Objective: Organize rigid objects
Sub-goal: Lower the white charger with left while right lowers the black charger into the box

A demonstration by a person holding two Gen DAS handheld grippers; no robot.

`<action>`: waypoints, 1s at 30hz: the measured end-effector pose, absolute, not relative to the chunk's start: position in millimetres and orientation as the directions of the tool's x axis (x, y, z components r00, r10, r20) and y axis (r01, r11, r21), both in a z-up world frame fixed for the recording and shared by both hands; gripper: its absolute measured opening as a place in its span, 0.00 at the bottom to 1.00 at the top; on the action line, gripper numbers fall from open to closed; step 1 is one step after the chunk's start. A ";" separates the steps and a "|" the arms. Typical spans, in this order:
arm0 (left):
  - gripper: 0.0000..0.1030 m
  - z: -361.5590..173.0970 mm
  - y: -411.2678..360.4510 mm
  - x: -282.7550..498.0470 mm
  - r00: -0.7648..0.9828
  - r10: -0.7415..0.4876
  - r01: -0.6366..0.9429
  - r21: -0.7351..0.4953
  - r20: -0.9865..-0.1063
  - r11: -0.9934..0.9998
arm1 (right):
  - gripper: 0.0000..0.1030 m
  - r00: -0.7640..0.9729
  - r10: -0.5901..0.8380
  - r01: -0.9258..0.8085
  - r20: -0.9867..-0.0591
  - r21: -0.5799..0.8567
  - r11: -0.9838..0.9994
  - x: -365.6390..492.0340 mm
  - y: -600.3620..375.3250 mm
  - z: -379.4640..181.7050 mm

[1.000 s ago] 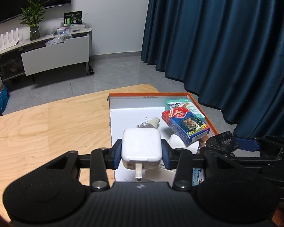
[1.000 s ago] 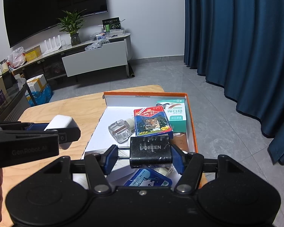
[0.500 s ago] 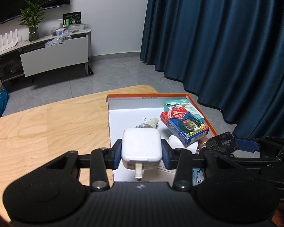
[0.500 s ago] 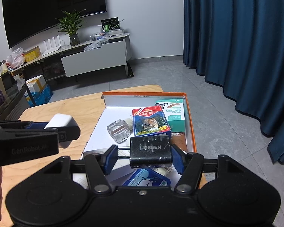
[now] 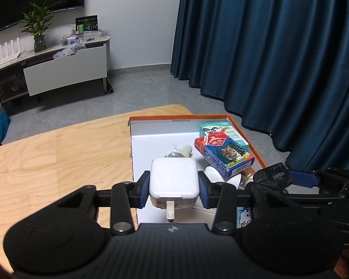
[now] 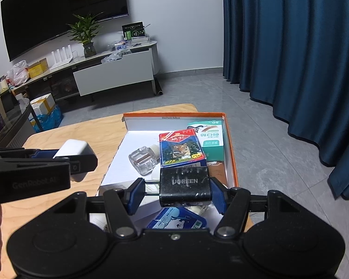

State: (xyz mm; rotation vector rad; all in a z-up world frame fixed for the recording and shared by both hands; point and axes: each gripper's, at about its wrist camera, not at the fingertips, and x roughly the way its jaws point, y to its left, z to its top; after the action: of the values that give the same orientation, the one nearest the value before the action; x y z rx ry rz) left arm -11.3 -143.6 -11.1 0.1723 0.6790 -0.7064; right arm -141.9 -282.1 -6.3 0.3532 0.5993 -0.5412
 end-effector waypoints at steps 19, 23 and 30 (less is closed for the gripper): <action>0.42 -17.0 -145.6 -7.3 0.546 -0.537 0.648 -0.081 -0.643 0.757 | 0.70 0.679 -0.374 0.590 -0.632 0.166 0.790 -144.6 -289.1 -15.9; 0.42 -18.5 -147.1 -5.7 0.542 -0.536 0.650 -0.082 -0.647 0.756 | 0.70 0.676 -0.373 0.594 -0.636 0.170 0.786 -145.1 -291.8 -17.7; 0.42 -19.9 -152.8 -4.3 0.535 -0.544 0.659 -0.085 -0.646 0.748 | 0.70 0.678 -0.373 0.590 -0.634 0.166 0.790 -142.9 -292.8 -18.1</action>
State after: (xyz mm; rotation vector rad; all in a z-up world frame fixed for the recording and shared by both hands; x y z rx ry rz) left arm -4.3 -152.8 -19.9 0.1773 0.7045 -0.7209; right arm -142.9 -292.8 -18.1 0.3761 0.6189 -0.5551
